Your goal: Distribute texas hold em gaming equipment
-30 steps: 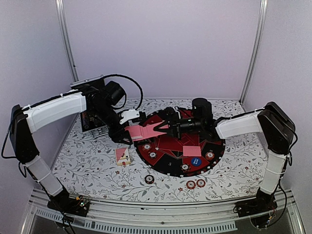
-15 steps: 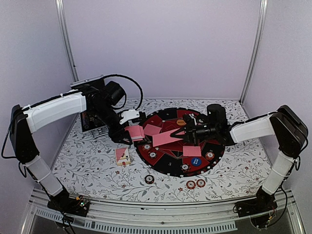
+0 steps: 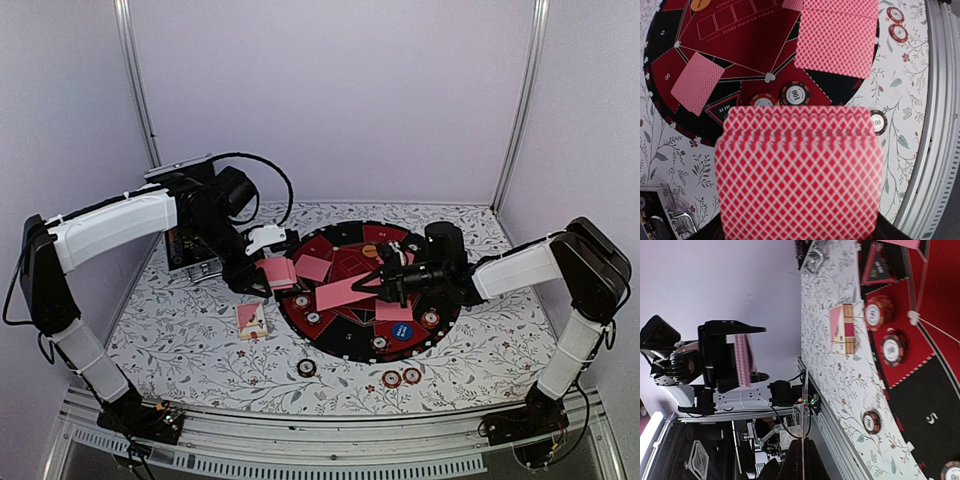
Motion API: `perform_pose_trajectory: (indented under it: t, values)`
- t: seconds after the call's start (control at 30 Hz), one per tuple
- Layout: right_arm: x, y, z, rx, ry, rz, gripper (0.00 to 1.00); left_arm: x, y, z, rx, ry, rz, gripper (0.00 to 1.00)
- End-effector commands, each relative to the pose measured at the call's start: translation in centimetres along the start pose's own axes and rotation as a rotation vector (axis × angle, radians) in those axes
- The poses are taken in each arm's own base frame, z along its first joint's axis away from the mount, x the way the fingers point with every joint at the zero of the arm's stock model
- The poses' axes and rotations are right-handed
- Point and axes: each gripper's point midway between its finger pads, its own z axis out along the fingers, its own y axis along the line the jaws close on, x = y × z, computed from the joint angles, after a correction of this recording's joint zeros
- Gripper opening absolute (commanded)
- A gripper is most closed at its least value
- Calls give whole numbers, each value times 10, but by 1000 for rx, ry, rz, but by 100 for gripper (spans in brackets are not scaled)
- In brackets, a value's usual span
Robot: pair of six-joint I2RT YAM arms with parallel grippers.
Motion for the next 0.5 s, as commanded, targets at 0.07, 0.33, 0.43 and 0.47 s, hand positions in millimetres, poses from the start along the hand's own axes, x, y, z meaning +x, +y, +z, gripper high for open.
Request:
perform_pose_trajectory:
  t: [0.07,0.33,0.43,0.47]
  values:
    - [8,-19,-19,41,-22,16,0,-4,0,-10,-8,-30,8,0]
    - [6,-18,-20,52,-17,6,0,-3,-1,-10,-6,-31,8,0]
    - [6,0,-13,11,-2,-13,0,-2,-2,-8,-5,-27,8,0]
    - [6,6,-9,3,5,-21,0,-2,-2,-9,-4,-29,8,0]
